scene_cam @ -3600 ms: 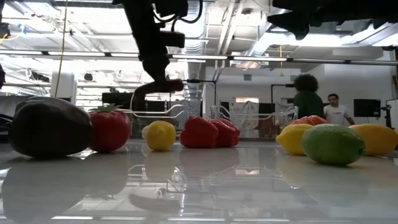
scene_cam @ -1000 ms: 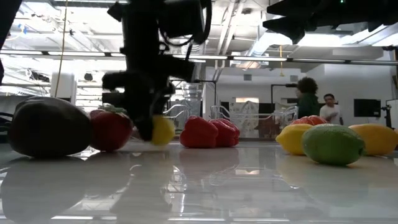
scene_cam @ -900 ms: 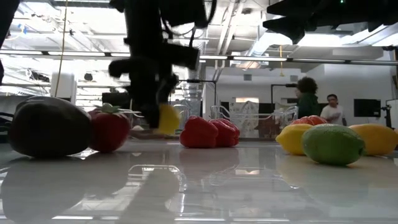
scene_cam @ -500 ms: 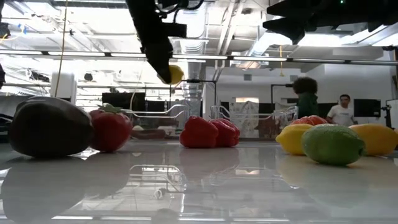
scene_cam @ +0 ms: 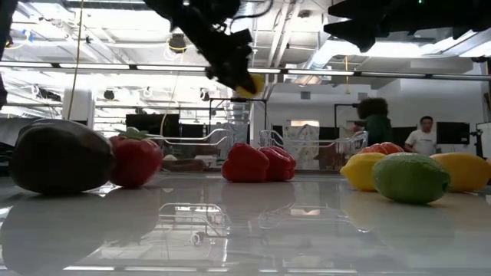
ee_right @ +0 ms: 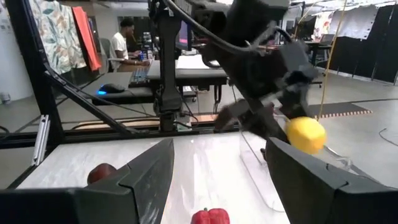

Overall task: Sort produce into baskets
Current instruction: Put the lemon in the container, then put the bell pepper in the container

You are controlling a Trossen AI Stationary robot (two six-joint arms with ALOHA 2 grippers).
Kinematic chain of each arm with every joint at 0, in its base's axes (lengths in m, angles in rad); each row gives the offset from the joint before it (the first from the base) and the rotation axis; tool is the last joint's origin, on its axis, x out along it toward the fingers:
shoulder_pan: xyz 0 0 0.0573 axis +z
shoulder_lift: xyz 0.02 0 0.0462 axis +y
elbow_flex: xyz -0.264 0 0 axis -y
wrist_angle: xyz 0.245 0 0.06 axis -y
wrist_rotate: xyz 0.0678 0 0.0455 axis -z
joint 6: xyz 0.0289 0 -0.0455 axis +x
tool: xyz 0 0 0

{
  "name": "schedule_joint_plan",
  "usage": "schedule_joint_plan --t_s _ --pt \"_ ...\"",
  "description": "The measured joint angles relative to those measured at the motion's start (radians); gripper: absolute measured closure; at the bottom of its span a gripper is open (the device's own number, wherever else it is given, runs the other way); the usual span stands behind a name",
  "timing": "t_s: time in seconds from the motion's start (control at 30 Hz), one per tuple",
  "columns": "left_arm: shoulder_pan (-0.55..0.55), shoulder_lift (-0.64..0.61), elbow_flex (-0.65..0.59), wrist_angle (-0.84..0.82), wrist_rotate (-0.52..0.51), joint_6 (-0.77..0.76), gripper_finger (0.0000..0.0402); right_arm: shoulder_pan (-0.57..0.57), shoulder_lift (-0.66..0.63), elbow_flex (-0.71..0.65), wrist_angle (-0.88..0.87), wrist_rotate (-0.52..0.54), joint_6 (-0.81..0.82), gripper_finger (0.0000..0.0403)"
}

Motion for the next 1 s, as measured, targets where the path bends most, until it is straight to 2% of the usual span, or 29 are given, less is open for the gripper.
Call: schedule_joint_plan --t_s 0.1,0.23,0.33,0.5,0.7,0.8,0.9,1.0 --pt "0.0 0.079 0.039 0.055 0.012 0.011 0.0181 -0.001 0.0 0.0 0.02 0.021 -0.021 0.0122" --pt "0.0 0.193 0.125 0.089 0.003 0.014 0.0181 0.002 -0.017 0.0 0.046 0.128 -0.034 0.0122" --pt "0.01 0.271 0.21 0.069 -0.015 -0.01 0.018 0.006 -0.034 0.0 0.031 0.13 -0.041 0.0122" --pt "0.019 0.357 0.343 -0.033 -0.014 -0.018 0.0138 0.031 -0.063 0.0 0.0 0.13 -0.058 0.0122" --pt "0.008 0.365 0.405 -0.127 0.002 0.019 0.0079 0.036 -0.093 0.0 -0.026 0.13 -0.06 0.0122" --pt "-0.018 0.341 0.401 -0.195 0.049 0.075 0.0075 0.037 -0.109 0.0 -0.062 0.131 -0.056 0.0122" --pt "-0.085 0.296 0.366 -0.261 0.148 0.109 0.0081 0.042 -0.133 0.0 -0.093 0.132 -0.052 0.0122" --pt "-0.17 0.262 0.295 -0.319 0.166 0.116 0.0088 0.052 -0.163 0.0 -0.118 0.133 -0.052 0.0122"
